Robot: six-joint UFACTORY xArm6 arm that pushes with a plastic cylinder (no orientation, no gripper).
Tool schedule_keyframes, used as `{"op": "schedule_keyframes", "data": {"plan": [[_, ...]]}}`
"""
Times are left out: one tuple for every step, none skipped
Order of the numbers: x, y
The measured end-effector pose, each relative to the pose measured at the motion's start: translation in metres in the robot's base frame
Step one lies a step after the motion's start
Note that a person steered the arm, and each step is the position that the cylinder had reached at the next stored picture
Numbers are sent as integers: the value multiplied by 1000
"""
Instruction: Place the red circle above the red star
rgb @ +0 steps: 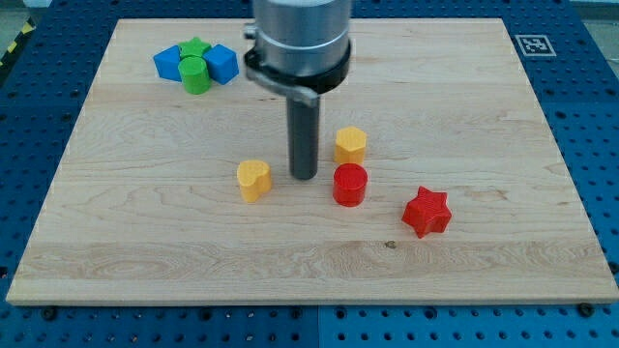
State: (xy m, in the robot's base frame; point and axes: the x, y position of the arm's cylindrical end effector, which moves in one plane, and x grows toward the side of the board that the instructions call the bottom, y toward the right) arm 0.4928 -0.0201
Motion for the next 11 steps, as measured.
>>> {"op": "schedule_keyframes", "data": {"plan": [[34, 1], [39, 24], [26, 46], [8, 50], [-1, 51], [-20, 46], [-23, 57], [-23, 74], [-23, 90], [-23, 103], [-23, 109]]}}
